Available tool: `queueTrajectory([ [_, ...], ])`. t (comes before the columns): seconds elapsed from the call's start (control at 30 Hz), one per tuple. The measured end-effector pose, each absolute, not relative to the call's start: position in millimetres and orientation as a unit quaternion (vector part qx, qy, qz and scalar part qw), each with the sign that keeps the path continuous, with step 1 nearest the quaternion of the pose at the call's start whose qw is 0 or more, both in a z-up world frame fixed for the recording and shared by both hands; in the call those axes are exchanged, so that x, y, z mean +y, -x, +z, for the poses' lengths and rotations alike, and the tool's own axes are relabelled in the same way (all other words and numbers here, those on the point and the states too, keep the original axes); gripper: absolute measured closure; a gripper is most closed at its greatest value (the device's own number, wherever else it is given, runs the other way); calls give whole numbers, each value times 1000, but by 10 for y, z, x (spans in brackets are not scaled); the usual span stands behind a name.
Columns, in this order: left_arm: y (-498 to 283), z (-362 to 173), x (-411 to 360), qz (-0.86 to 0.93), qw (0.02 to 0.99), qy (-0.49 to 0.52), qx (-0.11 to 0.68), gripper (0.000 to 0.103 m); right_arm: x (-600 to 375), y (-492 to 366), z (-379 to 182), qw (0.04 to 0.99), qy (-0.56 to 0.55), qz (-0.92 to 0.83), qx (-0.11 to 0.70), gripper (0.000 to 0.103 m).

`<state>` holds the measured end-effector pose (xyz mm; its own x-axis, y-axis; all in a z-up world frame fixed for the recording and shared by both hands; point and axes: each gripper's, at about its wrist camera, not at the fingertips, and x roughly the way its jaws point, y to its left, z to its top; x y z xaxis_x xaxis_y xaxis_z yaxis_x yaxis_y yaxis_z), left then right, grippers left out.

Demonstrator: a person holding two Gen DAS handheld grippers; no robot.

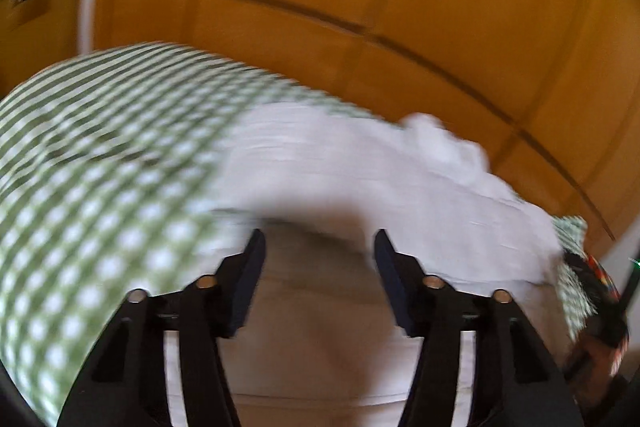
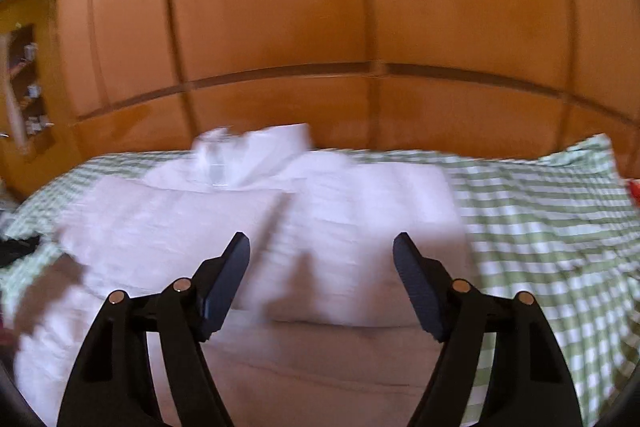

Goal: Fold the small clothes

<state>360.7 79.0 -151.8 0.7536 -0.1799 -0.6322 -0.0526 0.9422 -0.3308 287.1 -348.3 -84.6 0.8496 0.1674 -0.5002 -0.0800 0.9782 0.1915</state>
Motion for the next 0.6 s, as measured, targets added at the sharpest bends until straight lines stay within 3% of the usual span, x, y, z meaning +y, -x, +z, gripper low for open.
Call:
queueTrajectory([
  [0.03, -3624, -1565, 904, -21, 918, 171, 356, 52, -3424, -2981, -859, 947, -99, 76, 297, 31],
  [0.07, -3672, -1621, 1005, -8, 912, 178, 369, 59, -3391, -3075, -890, 936, -116, 84, 321, 33],
  [0.13, -3795, -1746, 1107, 1, 893, 189, 408, 61, -3373, -3296, -1022, 906, -176, 82, 375, 44],
  [0.27, -4108, -1897, 1128, 8, 871, 197, 451, 61, -3387, -3378, -1099, 890, -251, 95, 369, 47],
  [0.3, -4157, -1914, 1134, 8, 870, 198, 451, 61, -3357, -3395, -1098, 890, -250, 100, 369, 53],
  [0.43, -4303, -1979, 1175, 23, 876, 208, 435, 61, -3199, -3454, -1043, 894, -217, 114, 376, 95],
  [0.6, -4252, -1990, 1206, 15, 890, 217, 401, 61, -3321, -3377, -746, 925, -180, 79, 326, 99],
])
